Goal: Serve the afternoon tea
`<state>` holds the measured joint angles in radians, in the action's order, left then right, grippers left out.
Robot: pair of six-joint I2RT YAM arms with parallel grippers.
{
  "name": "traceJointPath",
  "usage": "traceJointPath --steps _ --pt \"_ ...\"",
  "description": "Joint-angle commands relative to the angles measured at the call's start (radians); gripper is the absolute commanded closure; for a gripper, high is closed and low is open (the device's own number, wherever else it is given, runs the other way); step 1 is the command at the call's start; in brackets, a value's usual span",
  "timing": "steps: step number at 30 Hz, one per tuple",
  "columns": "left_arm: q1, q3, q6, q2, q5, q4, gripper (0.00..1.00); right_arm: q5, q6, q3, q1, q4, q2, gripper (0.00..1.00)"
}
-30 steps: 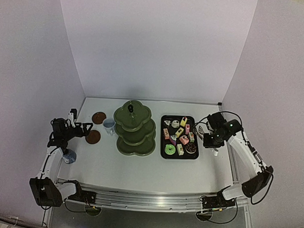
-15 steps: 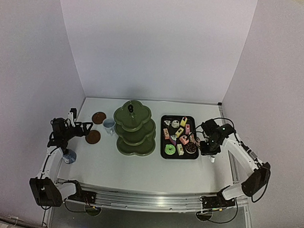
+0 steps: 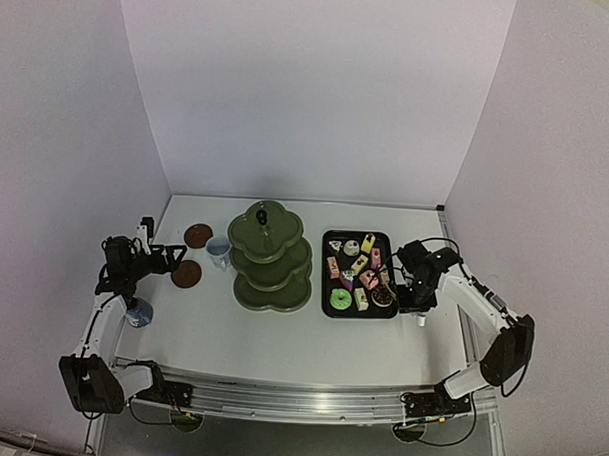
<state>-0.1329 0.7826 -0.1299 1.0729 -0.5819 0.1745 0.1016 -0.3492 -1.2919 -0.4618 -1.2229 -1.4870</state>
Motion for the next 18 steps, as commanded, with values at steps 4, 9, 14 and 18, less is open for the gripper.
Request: traceJointPath --steps 4,9,14,18 --pt "-0.004 0.007 0.008 -0.002 -0.017 -0.018 0.0 -0.005 0.022 -0.011 -0.006 -0.027 -0.009 0.69" --pt "-0.004 0.018 0.017 0.005 -0.018 -0.012 0.0 -0.001 0.03 -0.051 -0.006 -0.055 -0.017 0.69" --pt "-0.004 0.021 0.019 0.009 -0.018 -0.009 0.0 -0.007 0.036 -0.078 -0.007 -0.091 -0.024 0.69" --pt "-0.003 0.021 0.021 0.01 -0.018 -0.01 0.0 -0.011 0.036 -0.071 -0.006 -0.094 -0.018 0.69"
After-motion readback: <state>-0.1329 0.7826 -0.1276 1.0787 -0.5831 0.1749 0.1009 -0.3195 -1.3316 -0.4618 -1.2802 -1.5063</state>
